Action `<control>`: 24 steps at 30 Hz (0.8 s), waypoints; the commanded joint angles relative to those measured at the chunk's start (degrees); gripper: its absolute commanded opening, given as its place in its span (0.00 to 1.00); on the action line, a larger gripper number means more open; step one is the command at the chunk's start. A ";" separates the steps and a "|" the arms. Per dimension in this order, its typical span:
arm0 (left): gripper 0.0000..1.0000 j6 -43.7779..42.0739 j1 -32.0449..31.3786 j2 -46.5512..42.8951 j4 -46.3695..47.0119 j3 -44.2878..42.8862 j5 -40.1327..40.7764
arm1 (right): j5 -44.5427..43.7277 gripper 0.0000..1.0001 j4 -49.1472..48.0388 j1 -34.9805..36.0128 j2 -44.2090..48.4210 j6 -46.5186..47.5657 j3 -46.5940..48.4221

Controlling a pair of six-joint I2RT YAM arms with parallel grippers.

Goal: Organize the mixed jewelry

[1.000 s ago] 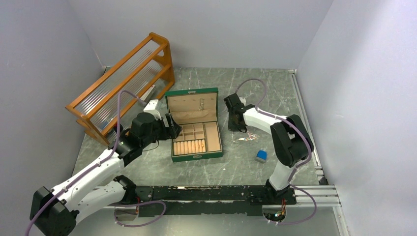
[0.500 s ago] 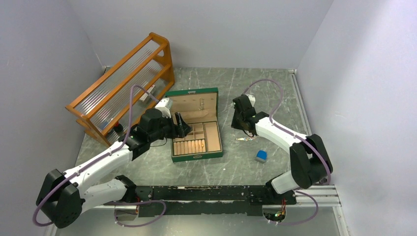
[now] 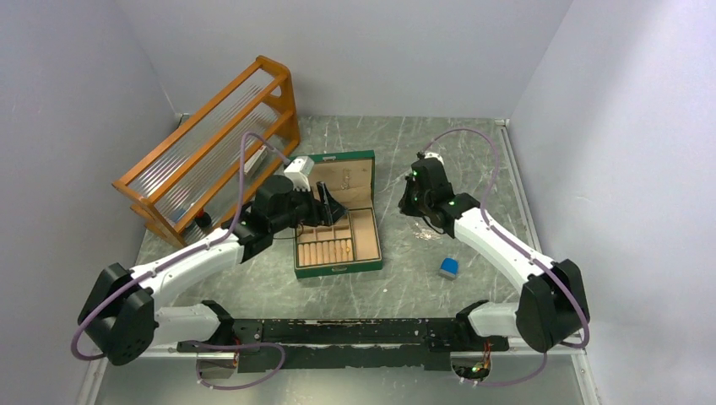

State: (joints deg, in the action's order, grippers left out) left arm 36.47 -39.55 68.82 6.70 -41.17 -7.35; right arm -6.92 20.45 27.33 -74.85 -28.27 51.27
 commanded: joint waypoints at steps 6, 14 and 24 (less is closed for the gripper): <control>0.70 -0.87 -2.02 4.03 5.08 -4.83 -0.66 | 0.00 0.00 3.48 -0.34 6.37 -1.40 4.36; 0.70 -2.16 -2.55 5.37 3.58 -7.52 2.40 | -1.17 0.00 3.77 -0.35 8.77 -6.73 7.15; 0.69 -3.29 -2.59 6.59 3.16 -10.12 5.86 | -1.12 0.00 2.83 -0.34 10.06 -11.63 11.98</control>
State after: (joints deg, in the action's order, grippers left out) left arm 34.83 -41.85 75.09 8.69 -48.49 -4.60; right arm -7.31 24.05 27.31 -66.04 -37.08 60.31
